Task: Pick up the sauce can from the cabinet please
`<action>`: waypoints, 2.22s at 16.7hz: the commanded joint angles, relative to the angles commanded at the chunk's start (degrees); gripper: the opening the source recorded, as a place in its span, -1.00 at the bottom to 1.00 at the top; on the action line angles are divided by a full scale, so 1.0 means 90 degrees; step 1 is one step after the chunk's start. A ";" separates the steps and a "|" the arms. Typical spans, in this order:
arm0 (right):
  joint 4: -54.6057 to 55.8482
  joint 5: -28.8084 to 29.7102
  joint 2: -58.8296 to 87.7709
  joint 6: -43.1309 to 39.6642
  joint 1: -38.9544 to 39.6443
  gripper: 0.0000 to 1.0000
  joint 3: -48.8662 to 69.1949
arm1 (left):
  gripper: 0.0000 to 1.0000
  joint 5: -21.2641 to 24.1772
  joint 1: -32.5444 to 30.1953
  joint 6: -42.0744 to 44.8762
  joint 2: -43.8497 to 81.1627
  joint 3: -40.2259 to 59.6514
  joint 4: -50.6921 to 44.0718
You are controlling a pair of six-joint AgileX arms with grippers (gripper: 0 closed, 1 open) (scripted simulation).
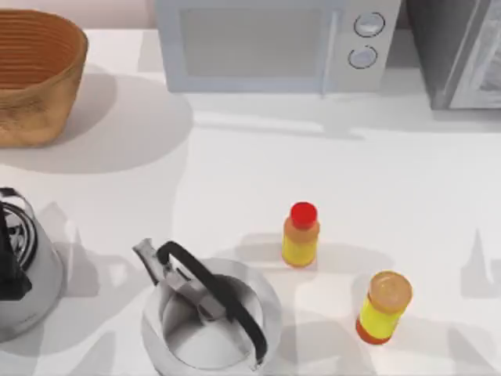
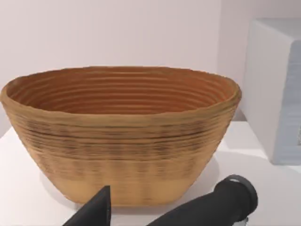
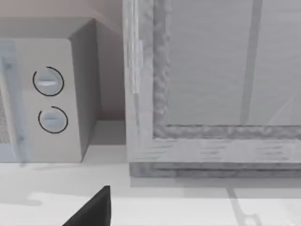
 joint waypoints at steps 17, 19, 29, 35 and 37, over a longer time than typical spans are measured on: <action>-0.1618 0.0760 0.5058 0.0056 0.0713 1.00 0.6641 | 1.00 0.0000 0.0000 0.0000 0.0000 0.0000 0.0000; -0.1883 0.0878 0.5943 0.0061 0.0821 1.00 0.7838 | 1.00 0.0000 0.0000 0.0000 0.0000 0.0000 0.0000; -0.2658 0.1252 0.8450 0.0100 0.1175 1.00 1.1089 | 1.00 0.0000 0.0000 0.0000 0.0000 0.0000 0.0000; -0.2625 0.1349 0.8528 0.0106 0.1260 1.00 1.1173 | 1.00 0.0000 0.0000 0.0000 0.0000 0.0000 0.0000; -0.2584 0.1660 0.8855 0.0115 0.1557 1.00 1.1463 | 1.00 0.0000 0.0000 0.0000 0.0000 0.0000 0.0000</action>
